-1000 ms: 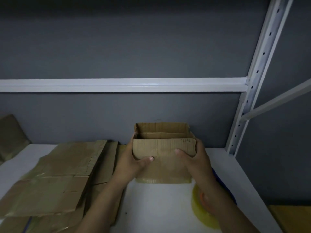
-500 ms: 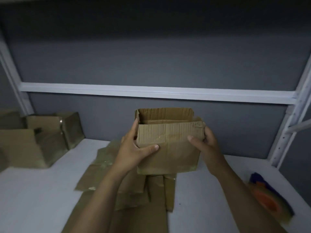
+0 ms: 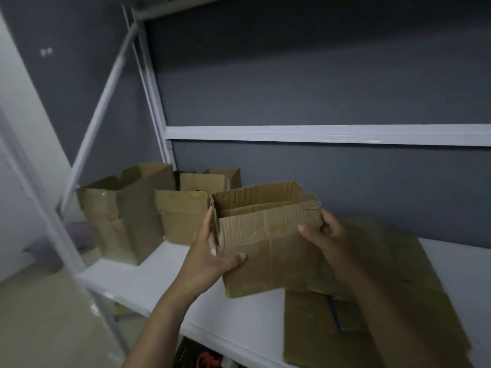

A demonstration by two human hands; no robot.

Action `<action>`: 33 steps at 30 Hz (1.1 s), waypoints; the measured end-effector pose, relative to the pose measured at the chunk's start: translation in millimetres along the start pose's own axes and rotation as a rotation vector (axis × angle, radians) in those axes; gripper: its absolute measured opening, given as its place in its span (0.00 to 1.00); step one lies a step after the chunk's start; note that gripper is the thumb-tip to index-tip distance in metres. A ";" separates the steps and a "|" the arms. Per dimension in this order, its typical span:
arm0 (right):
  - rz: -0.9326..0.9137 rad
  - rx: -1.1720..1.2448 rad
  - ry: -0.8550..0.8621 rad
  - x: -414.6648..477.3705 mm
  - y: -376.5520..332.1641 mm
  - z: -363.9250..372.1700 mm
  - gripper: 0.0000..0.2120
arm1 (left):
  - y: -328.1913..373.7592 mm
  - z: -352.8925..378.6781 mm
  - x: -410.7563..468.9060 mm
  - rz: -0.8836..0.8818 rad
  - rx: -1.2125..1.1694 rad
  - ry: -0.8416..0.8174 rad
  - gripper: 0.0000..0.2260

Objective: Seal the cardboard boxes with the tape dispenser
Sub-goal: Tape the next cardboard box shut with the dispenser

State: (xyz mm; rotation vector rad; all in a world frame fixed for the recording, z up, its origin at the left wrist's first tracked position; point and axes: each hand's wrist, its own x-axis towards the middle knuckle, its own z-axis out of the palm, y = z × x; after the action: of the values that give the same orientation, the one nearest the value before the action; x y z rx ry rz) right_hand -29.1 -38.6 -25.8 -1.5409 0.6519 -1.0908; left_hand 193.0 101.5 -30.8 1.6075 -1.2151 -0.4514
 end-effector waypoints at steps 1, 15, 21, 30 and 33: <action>0.021 -0.007 -0.040 4.8 5.7 17.3 0.16 | -11.7 -15.5 -0.7 -0.017 -0.018 0.001 0.52; 0.111 -0.304 -0.256 80.5 81.8 200.3 0.29 | -121.8 -148.8 53.7 -0.102 0.089 0.050 0.38; 0.089 -0.400 -0.212 98.5 91.7 239.8 0.32 | -148.8 -180.4 94.0 -0.095 0.213 0.131 0.35; 0.050 -0.607 -0.109 82.8 89.4 295.8 0.37 | -181.1 -207.4 103.0 0.131 0.645 0.155 0.42; 0.039 -0.701 -0.101 74.7 82.8 309.8 0.34 | -188.2 -213.5 103.5 0.174 0.749 0.118 0.40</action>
State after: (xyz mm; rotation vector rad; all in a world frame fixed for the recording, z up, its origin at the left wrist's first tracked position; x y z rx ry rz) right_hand 291.1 15.4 -80.1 -2.1462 1.0595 -0.7781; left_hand 491.3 110.7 -81.6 2.0794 -1.5137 0.2485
